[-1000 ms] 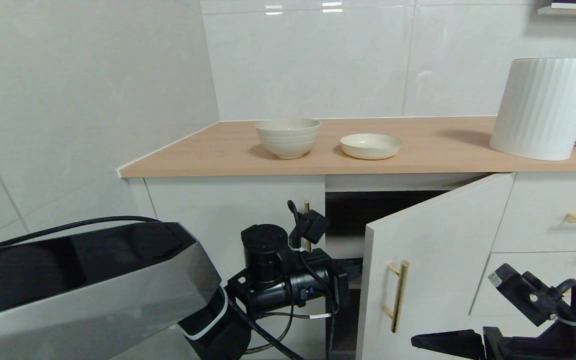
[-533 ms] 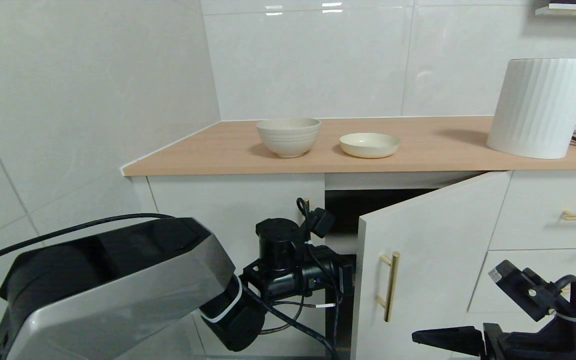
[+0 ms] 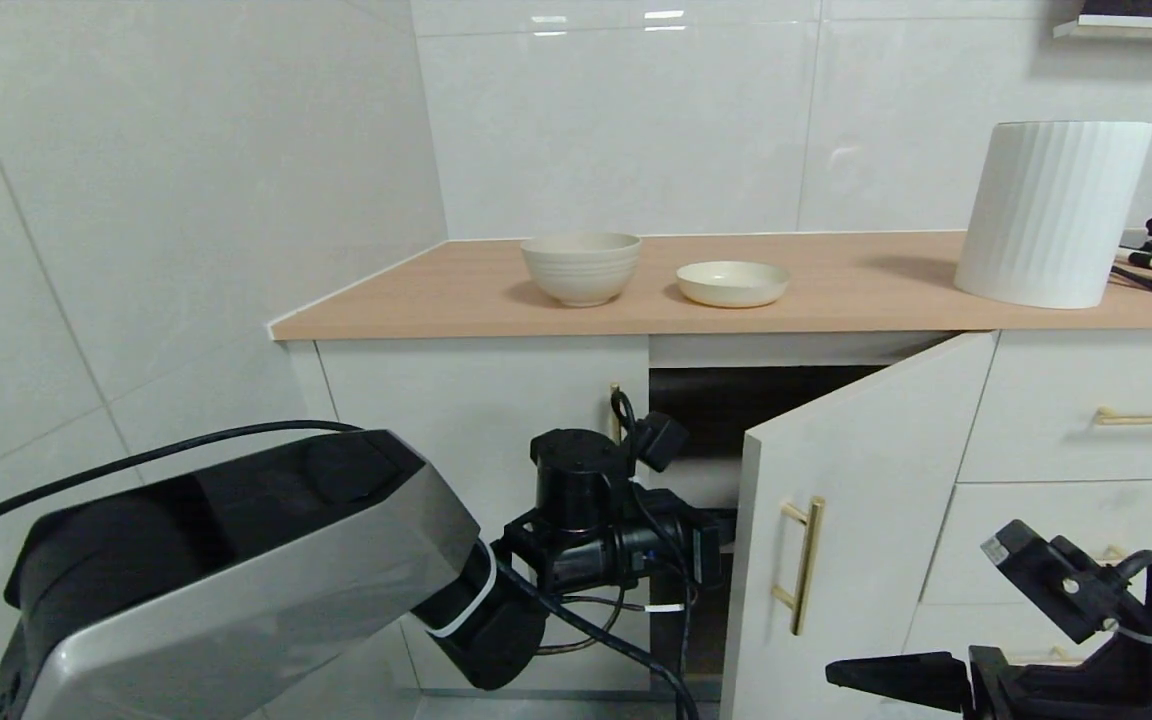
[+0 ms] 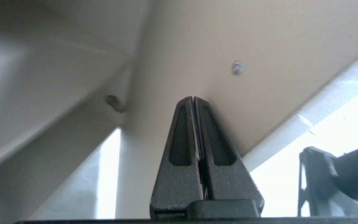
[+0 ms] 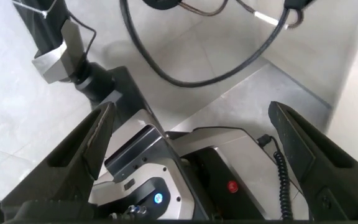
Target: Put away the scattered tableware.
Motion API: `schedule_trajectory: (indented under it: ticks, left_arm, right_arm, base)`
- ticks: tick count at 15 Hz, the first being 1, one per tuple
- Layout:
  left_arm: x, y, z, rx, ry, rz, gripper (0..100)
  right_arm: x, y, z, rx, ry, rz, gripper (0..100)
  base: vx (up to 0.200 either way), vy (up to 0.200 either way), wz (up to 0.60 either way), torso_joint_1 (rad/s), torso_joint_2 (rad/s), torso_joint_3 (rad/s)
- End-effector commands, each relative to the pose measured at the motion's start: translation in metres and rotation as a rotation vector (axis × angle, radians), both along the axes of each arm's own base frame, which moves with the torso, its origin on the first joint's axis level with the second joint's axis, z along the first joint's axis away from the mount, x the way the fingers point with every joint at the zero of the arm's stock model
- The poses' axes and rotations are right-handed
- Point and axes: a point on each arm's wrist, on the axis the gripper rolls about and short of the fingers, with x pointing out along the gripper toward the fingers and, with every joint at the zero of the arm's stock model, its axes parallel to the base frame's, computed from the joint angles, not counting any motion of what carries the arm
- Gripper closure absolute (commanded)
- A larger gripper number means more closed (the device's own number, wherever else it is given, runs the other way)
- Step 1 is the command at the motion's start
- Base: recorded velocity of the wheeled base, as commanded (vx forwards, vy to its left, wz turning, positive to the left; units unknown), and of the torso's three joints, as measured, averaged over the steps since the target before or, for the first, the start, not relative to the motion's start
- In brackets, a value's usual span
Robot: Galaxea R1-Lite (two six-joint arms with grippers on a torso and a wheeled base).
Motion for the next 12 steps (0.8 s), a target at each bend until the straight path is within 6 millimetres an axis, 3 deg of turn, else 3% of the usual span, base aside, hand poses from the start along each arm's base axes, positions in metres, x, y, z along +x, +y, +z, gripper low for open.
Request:
schedule_trajectory:
  ticks: [1, 8, 12]
  left_arm:
    - [0.004, -0.0015, 0.0037, -0.003, -0.004, 0.006, 100]
    - [0.0034, -0.0062, 0.0093, 0.0, -0.003, 0.0, 100]
    - [0.0038, -0.0073, 0.0082, 0.001, -0.002, 0.0, 100]
  right_arm:
    - [0.0006, -0.0009, 0.0, 0.0, -0.001, -0.006, 0]
    - [0.0008, -0.0013, 0.0, -0.005, -0.007, -0.027, 0]
    - [0.0008, -0.0013, 0.0, -0.005, -0.007, -0.027, 0]
  base:
    - [0.0, 0.0, 0.0, 0.0, 0.0, 0.0]
    - [0.0, 0.0, 0.0, 0.0, 0.0, 0.0]
    - [-0.2, 0.0, 0.0, 0.007, 0.0, 0.001]
